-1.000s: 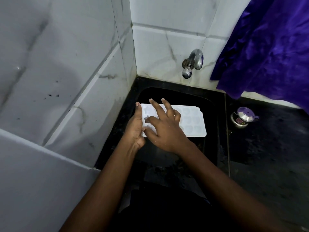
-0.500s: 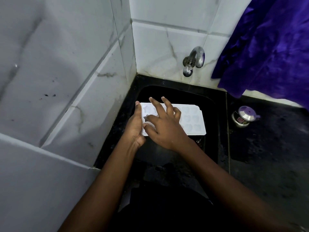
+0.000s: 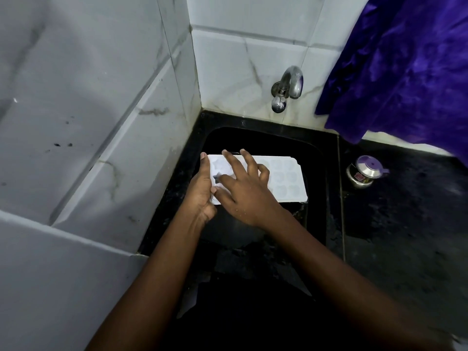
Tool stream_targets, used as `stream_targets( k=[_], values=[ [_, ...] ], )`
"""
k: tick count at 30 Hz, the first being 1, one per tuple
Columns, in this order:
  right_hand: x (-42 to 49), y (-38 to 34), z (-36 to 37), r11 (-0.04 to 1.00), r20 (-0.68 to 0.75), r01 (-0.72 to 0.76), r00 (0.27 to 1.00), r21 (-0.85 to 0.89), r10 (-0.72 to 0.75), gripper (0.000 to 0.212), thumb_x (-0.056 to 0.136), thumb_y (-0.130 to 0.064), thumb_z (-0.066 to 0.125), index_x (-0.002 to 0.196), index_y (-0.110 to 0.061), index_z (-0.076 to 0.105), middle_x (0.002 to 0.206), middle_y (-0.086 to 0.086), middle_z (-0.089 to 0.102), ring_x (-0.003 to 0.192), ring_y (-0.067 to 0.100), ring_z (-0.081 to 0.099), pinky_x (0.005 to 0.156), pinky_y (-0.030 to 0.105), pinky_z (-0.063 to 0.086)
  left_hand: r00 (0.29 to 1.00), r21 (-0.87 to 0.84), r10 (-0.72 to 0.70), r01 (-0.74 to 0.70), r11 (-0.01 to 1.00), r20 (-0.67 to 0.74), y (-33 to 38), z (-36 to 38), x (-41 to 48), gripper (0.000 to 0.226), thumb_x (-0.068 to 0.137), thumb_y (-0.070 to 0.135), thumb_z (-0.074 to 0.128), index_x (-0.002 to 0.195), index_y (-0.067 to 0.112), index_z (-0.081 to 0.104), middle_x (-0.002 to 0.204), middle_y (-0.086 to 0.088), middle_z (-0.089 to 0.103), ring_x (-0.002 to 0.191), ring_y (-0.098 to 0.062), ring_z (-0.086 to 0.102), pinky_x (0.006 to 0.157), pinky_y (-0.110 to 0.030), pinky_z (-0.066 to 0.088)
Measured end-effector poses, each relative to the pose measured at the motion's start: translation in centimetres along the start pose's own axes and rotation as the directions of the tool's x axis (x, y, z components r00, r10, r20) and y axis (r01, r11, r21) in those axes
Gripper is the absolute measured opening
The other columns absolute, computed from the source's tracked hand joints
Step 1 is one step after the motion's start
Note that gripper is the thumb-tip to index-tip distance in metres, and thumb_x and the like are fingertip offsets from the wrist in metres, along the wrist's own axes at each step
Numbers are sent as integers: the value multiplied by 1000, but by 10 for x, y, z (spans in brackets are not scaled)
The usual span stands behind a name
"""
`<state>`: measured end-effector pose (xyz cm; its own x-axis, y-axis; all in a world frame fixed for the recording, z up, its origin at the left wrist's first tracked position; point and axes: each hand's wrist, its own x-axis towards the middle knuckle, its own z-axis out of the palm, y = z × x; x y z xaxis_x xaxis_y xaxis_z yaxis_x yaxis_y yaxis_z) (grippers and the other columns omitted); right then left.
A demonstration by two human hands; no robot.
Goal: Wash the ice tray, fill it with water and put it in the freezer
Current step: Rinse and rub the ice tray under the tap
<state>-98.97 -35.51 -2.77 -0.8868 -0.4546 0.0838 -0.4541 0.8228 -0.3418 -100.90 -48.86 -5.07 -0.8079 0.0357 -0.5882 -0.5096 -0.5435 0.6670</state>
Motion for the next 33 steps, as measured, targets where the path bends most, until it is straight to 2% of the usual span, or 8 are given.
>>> stream_targets(
  k=[2, 6, 8, 11, 14, 17, 29, 33],
  values=[
    [-1, 3, 1, 1000, 16, 8, 1000, 8, -8, 50, 102, -57, 36, 135, -34, 66, 174, 3, 17, 160, 34, -2, 116, 58, 11, 1000, -24, 4, -4, 1000, 10, -1, -1, 2, 78, 97, 79, 45, 140, 17, 66, 126, -20, 76, 113, -34, 77, 86, -46, 65],
    [-7, 16, 0, 995, -190, 1, 982, 97, 18, 41, 100, -57, 47, 116, -30, 73, 169, 1, 32, 158, 34, 13, 113, 56, 18, 999, -44, 20, -18, 999, 28, -2, -4, 7, 86, 100, 78, 38, 144, 8, 63, 137, -23, 70, 127, -40, 68, 108, -56, 55],
    [-10, 21, -2, 995, -161, -71, 984, 76, 82, 44, 100, -62, 44, 120, -34, 70, 171, 1, 27, 158, 34, 9, 115, 56, 14, 998, -52, 13, -10, 999, 57, -1, -8, 10, 94, 97, 83, 38, 148, 7, 60, 143, -25, 66, 132, -43, 64, 113, -62, 48],
    [-13, 26, -1, 991, -38, -123, 991, 47, 125, 50, 98, -71, 36, 131, -44, 62, 174, -1, 14, 160, 32, -4, 117, 55, 6, 997, -28, 25, -22, 999, 80, -1, -11, 13, 95, 95, 85, 37, 147, 8, 61, 141, -24, 67, 128, -44, 66, 110, -63, 50],
    [-13, 23, 0, 993, -74, -102, 992, 61, 107, 60, 96, -73, 32, 128, -37, 68, 174, -1, 16, 160, 31, -2, 117, 54, 7, 997, 1, 30, -31, 1000, 67, 0, -7, 12, 92, 97, 83, 35, 145, 10, 63, 137, -22, 70, 120, -39, 72, 104, -58, 56],
    [-10, 21, -3, 992, -60, -125, 990, 31, 127, 65, 96, -74, 28, 128, -35, 68, 175, 0, 14, 160, 32, -3, 117, 55, 7, 999, 4, 33, -33, 999, 35, 0, -6, 15, 91, 95, 84, 39, 144, 10, 63, 136, -22, 71, 125, -42, 70, 112, -64, 49],
    [-7, 21, 1, 994, -163, -102, 981, 36, 106, 59, 100, -66, 35, 117, -29, 77, 171, 1, 26, 159, 33, 7, 116, 57, 12, 997, -25, 30, -28, 999, 67, -3, -9, 19, 95, 93, 85, 44, 148, 9, 60, 141, -24, 67, 131, -44, 65, 117, -64, 44],
    [-6, 22, 1, 994, -120, -106, 987, 25, 108, 64, 99, -69, 31, 123, -30, 75, 172, 2, 23, 159, 34, 4, 116, 57, 11, 998, -26, 26, -25, 999, 63, -3, -9, 19, 97, 90, 87, 47, 148, 10, 59, 142, -25, 66, 132, -45, 64, 118, -66, 42]
  ],
)
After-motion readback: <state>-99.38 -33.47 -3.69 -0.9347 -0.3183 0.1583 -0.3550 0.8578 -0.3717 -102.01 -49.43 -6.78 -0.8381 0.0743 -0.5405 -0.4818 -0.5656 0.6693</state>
